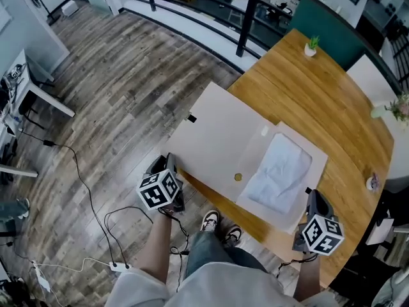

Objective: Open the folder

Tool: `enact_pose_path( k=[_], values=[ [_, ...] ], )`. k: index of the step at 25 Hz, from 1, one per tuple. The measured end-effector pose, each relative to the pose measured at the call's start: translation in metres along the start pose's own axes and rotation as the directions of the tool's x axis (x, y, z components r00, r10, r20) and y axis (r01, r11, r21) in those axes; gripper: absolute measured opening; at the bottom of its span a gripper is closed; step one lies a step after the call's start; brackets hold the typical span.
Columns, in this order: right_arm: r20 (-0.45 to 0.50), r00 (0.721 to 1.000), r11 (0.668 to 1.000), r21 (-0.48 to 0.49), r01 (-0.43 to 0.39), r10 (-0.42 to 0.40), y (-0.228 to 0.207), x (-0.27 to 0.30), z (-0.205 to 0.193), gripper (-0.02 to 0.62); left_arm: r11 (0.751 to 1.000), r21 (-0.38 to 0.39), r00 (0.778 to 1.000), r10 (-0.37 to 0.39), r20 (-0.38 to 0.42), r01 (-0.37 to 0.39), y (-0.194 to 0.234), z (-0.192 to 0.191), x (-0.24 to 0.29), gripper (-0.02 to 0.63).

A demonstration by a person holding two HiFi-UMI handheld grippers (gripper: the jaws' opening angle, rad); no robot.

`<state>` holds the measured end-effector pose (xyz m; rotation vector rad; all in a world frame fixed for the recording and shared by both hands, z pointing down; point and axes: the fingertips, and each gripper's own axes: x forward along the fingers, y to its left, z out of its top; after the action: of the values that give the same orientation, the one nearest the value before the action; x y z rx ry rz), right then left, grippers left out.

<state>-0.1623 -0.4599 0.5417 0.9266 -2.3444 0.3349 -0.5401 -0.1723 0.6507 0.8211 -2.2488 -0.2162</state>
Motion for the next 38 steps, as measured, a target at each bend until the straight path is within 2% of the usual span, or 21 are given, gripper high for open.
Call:
enact_pose_path(
  k=[3,7,11,17,21,24,27,33,36,38],
  values=[
    [0.003,1.000,1.000,0.003,0.004,-0.004,-0.002,-0.003,-0.002,0.002,1.000,-0.003,0.999,0.025,-0.024,-0.025,0.003,-0.006,0.002,0.091],
    [0.014,1.000,1.000,0.009,0.009,-0.009,-0.006,-0.007,-0.002,0.002,0.999,-0.043,1.000,0.010,-0.024,-0.011,0.004,-0.007,0.000,0.099],
    [0.032,0.999,1.000,0.023,0.009,-0.010,-0.008,-0.015,-0.002,0.002,0.999,-0.048,1.000,0.008,-0.011,-0.008,0.003,-0.001,-0.005,0.118],
    [0.078,0.997,0.998,0.061,0.013,-0.018,-0.018,-0.032,-0.001,0.002,0.996,-0.074,0.996,0.045,0.072,-0.040,0.005,0.021,-0.032,0.158],
    [0.126,0.992,0.996,0.093,0.018,-0.029,-0.030,-0.045,0.005,0.002,0.996,-0.014,0.980,0.091,0.178,-0.090,-0.001,0.049,-0.069,0.153],
    [0.167,0.985,0.993,0.118,0.026,-0.046,-0.040,-0.055,0.012,0.002,0.995,0.088,0.968,0.028,0.251,-0.051,-0.032,0.076,-0.093,0.152],
    [0.206,0.976,0.989,0.141,0.038,-0.067,-0.053,-0.067,0.018,0.002,0.982,0.189,0.951,-0.066,0.303,0.008,-0.079,0.096,-0.115,0.137],
    [0.328,0.939,0.987,0.149,0.060,-0.107,-0.069,-0.110,0.044,0.002,0.920,0.372,0.903,-0.259,0.344,0.122,-0.183,0.112,-0.147,0.080],
    [0.390,0.912,0.985,0.156,0.072,-0.128,-0.081,-0.133,0.056,0.002,0.893,0.417,0.879,-0.326,0.347,0.167,-0.226,0.104,-0.153,0.022],
    [0.421,0.894,0.982,0.166,0.094,-0.157,-0.093,-0.149,0.062,0.002,0.882,0.421,0.868,-0.368,0.332,0.212,-0.250,0.099,-0.154,0.006]
  ],
)
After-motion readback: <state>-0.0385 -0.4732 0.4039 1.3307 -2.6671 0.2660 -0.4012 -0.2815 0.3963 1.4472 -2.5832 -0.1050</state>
